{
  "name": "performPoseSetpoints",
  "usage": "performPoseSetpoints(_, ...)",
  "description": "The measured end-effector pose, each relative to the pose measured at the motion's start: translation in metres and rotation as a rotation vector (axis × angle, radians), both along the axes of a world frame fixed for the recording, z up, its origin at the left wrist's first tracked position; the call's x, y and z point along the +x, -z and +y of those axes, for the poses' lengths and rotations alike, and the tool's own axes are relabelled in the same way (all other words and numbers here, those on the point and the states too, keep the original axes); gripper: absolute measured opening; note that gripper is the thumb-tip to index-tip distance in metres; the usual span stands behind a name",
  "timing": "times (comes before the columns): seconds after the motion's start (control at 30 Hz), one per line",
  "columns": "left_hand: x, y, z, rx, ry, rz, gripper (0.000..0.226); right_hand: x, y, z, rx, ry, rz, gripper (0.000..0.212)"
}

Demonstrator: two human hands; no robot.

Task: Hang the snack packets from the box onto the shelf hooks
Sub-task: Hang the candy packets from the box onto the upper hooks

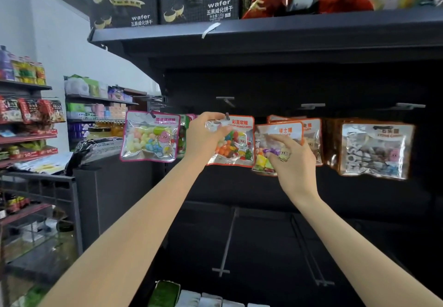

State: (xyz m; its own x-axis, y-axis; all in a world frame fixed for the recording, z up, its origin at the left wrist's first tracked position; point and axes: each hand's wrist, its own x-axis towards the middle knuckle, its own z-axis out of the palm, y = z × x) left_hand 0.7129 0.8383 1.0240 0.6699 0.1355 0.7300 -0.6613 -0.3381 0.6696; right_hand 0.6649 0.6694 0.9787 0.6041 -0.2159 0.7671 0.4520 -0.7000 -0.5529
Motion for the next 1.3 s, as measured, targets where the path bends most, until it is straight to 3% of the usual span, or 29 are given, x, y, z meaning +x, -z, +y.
performPoseSetpoints(0.2,0.034,-0.006,-0.010,0.087,-0.034,0.102,0.034,0.000,-0.003,-0.006,0.035,0.059,0.009,0.041)
performPoseSetpoints(0.37,0.062,-0.005,-0.026,0.226,-0.128,0.334,0.050,-0.001,-0.003,-0.017,0.046,0.048,-0.020,0.039)
performPoseSetpoints(0.5,0.063,-0.005,-0.033,0.277,-0.170,0.477,0.044,-0.004,-0.003,-0.023,0.046,0.022,-0.027,0.039)
performPoseSetpoints(0.67,0.024,0.012,-0.043,0.186,-0.429,0.243,0.035,-0.014,-0.004,-0.026,0.045,-0.017,-0.078,0.035)
performPoseSetpoints(0.77,0.002,0.026,-0.047,0.030,-0.130,0.074,0.013,-0.019,-0.004,-0.028,0.067,-0.047,-0.167,0.031)
performPoseSetpoints(0.87,-0.020,0.029,-0.054,-0.084,0.298,0.027,0.015,-0.022,-0.005,-0.031,0.133,-0.091,-0.250,0.030)
performPoseSetpoints(0.97,-0.034,0.027,-0.060,-0.008,0.453,-0.147,0.038,-0.025,-0.003,-0.034,0.152,-0.124,-0.333,0.029)
performPoseSetpoints(1.07,-0.040,0.021,-0.065,0.200,0.401,-0.288,0.042,-0.030,-0.004,-0.037,0.137,-0.132,-0.371,0.032)
performPoseSetpoints(1.3,-0.041,0.012,-0.079,0.307,0.298,-0.307,0.048,-0.031,-0.015,-0.048,0.159,-0.134,-0.325,0.039)
